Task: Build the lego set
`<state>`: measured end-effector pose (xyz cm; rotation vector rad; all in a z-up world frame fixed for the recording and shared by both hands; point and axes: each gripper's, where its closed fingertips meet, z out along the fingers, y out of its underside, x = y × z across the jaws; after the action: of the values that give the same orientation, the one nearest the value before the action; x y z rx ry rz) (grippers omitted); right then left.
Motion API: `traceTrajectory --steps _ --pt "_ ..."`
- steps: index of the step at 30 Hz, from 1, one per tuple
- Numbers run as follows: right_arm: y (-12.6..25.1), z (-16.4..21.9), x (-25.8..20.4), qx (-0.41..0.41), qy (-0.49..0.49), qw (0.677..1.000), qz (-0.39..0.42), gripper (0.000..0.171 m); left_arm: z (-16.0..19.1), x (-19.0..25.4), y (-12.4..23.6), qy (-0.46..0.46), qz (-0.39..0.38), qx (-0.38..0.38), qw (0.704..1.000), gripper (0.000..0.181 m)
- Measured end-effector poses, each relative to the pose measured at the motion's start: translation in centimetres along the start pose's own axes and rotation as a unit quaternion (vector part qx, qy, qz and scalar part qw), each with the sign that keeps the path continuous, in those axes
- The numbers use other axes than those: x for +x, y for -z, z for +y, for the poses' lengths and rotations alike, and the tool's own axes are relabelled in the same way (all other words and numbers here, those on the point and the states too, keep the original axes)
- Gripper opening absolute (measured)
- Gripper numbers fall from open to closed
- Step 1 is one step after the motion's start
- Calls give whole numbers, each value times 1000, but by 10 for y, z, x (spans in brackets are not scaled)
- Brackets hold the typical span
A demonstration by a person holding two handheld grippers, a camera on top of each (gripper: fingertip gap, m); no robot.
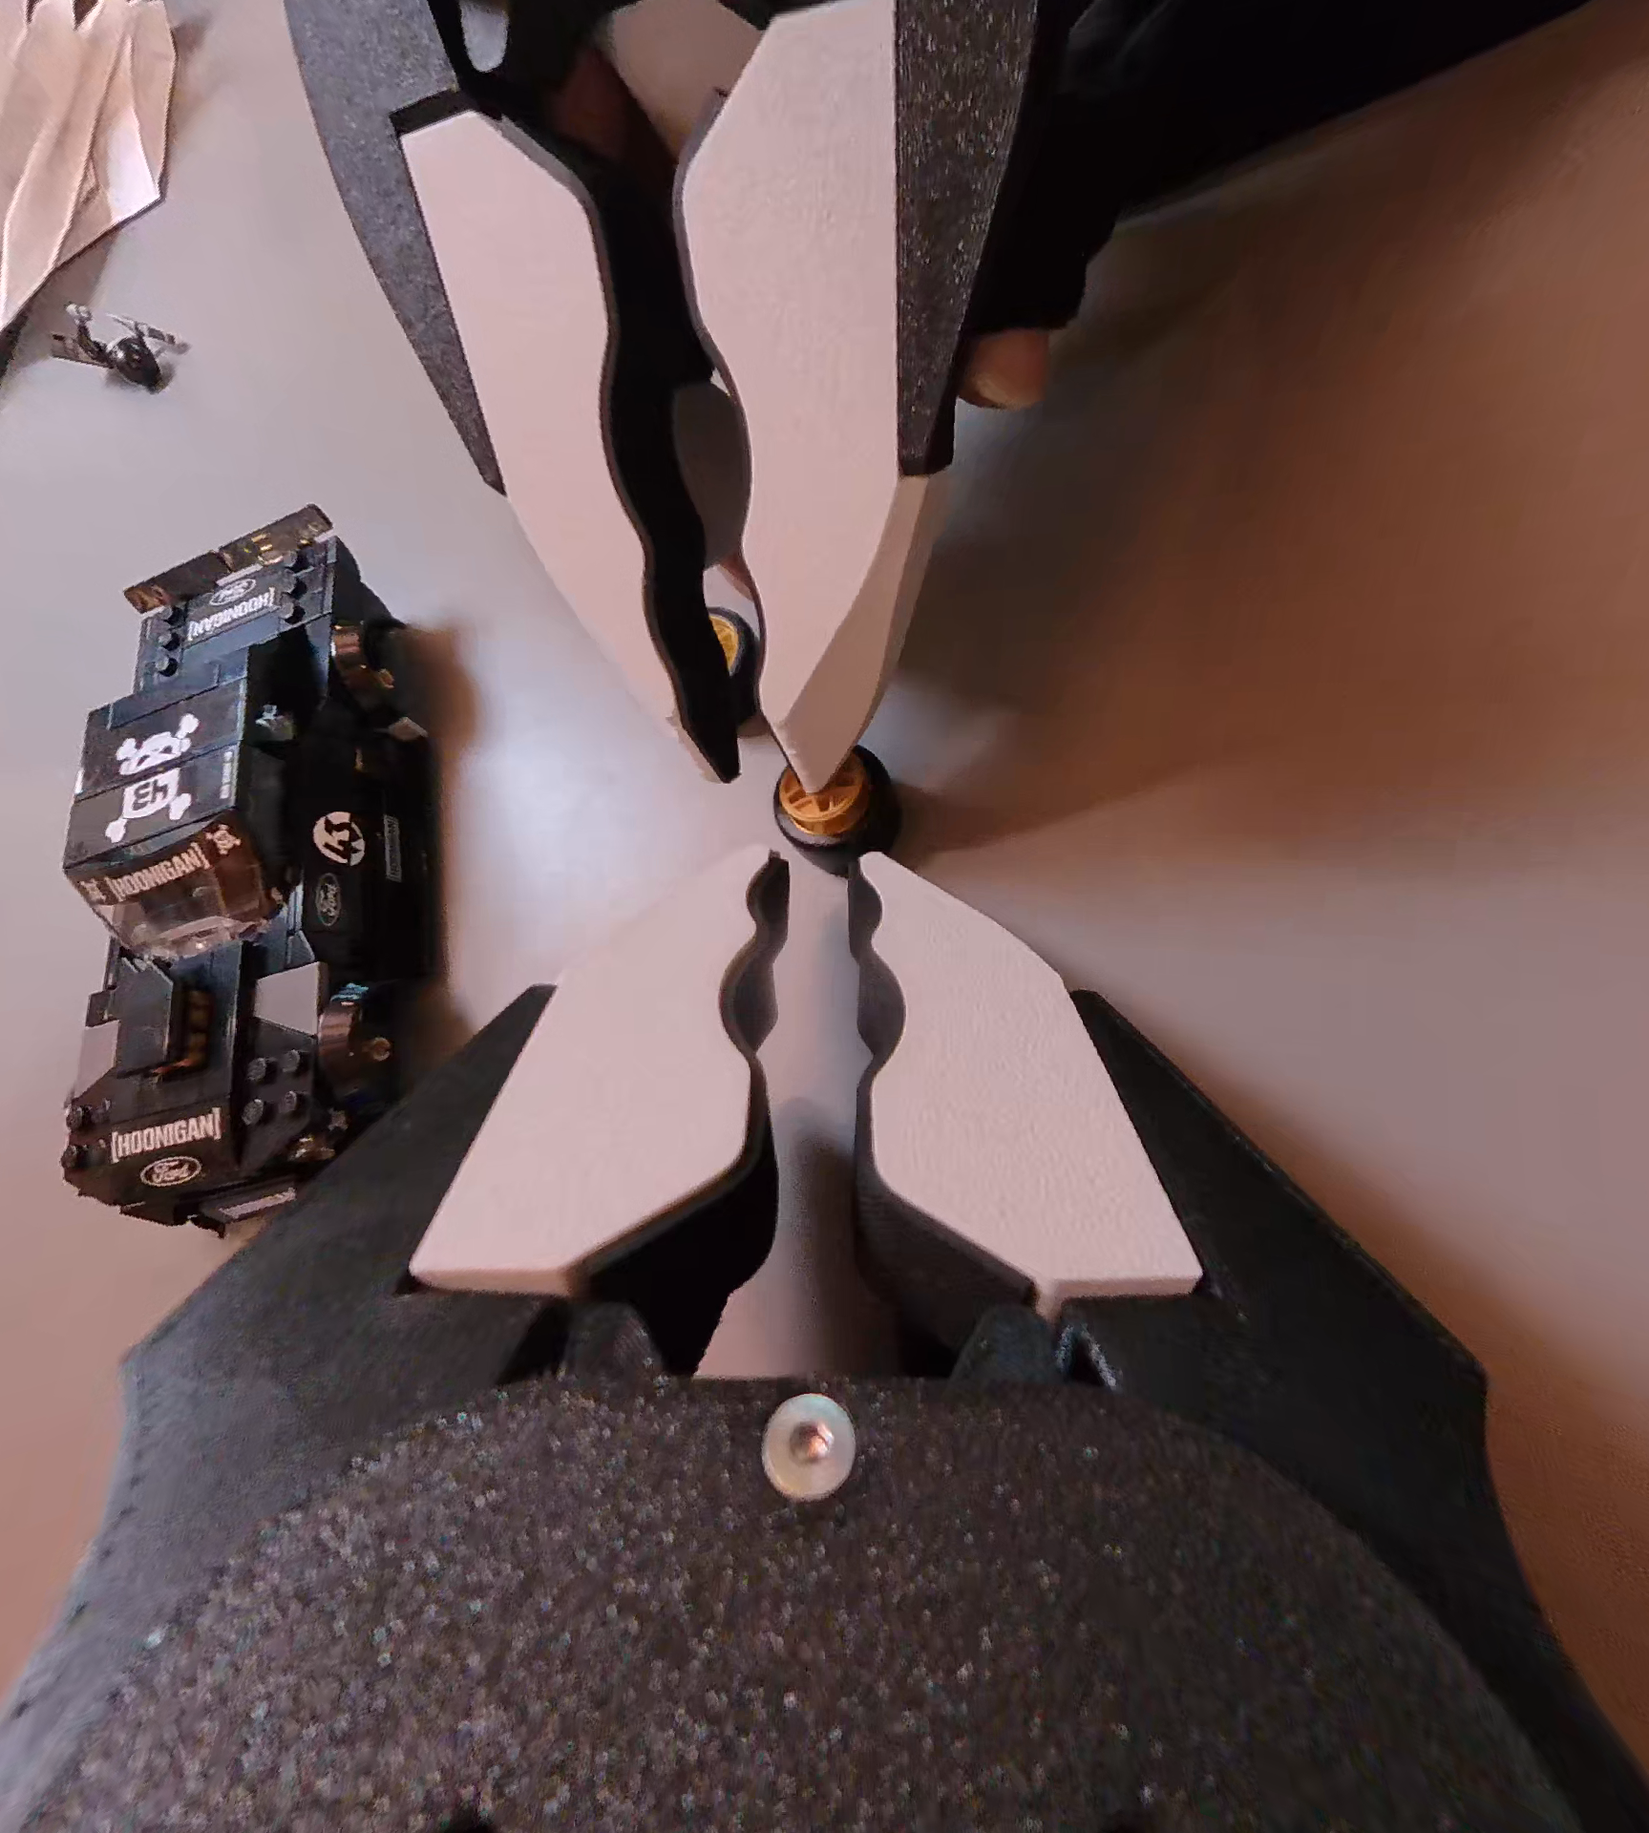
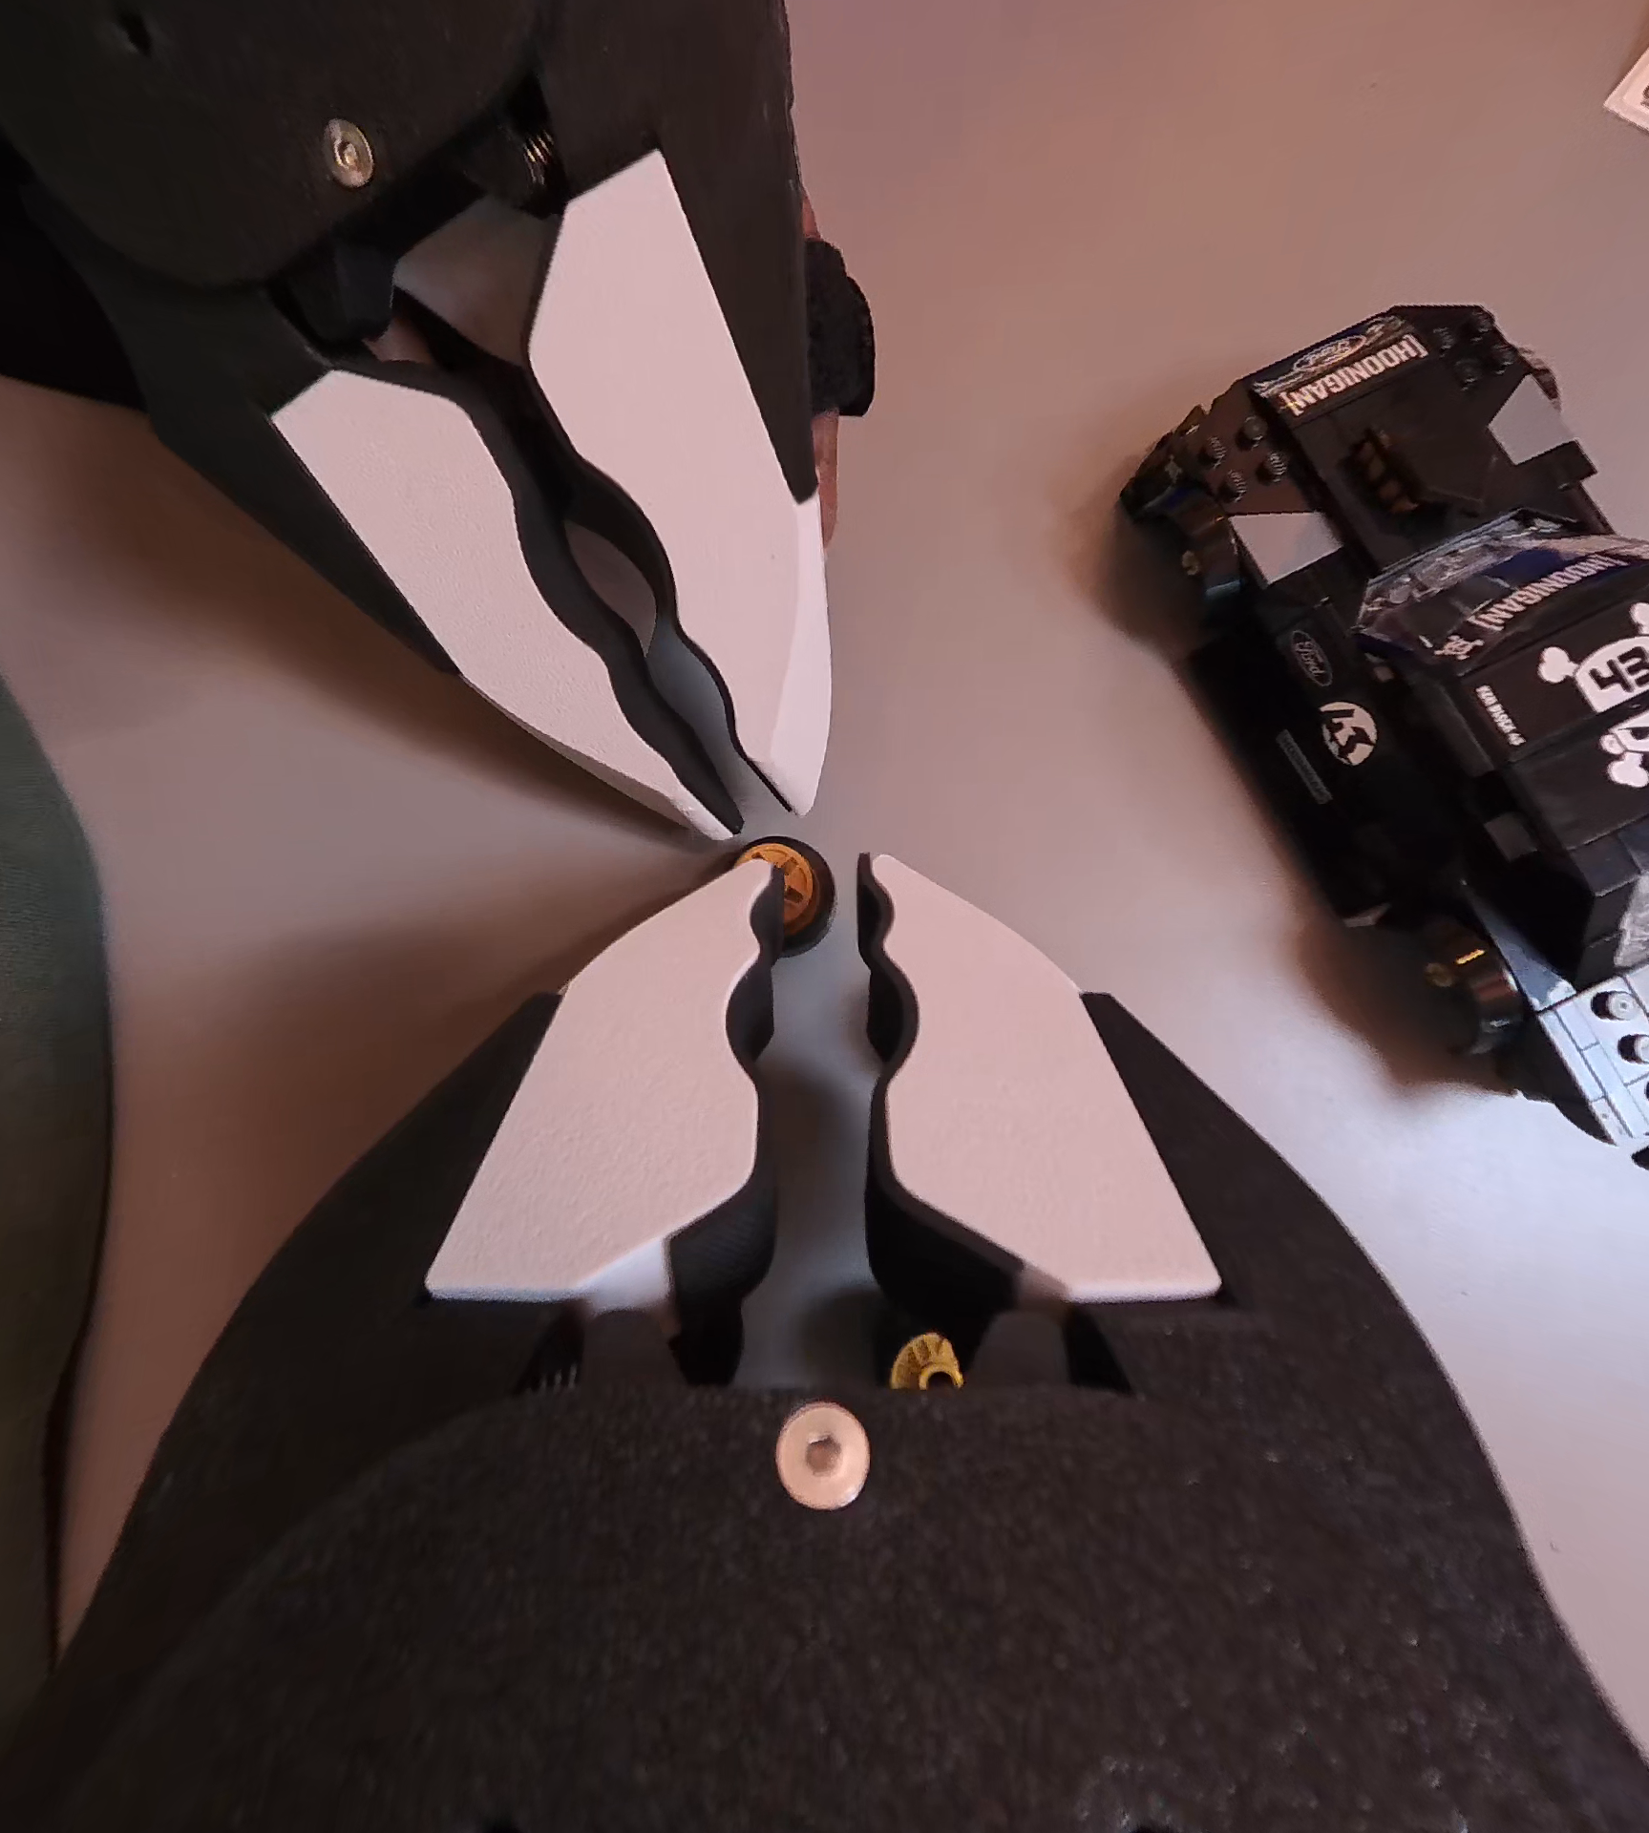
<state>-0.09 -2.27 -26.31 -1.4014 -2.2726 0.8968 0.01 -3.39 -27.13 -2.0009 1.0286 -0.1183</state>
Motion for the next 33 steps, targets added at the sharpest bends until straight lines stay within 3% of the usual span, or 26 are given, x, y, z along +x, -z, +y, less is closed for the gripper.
traceTrajectory --steps 13,17,22,26,30,33 --pt "4 -3 -1 10 -7 1000 -2 14 -3 -2 7 0 -15 9 1000 11" --pt "18 -12 1 47 -7 999 7 14 -13 -13 25 14 -43 39 998 11" --pt "59 -29 8 164 -25 986 31 18 -19 -51 91 89 -141 119 979 10" --pt "91 -23 23 236 -52 967 85 21 2 -92 187 141 -288 165 933 0" --pt "108 -1 40 262 -83 952 135 17 68 -129 290 234 -418 111 871 0" --pt "108 10 47 263 -105 948 143 16 131 -136 310 343 -377 25 860 1"
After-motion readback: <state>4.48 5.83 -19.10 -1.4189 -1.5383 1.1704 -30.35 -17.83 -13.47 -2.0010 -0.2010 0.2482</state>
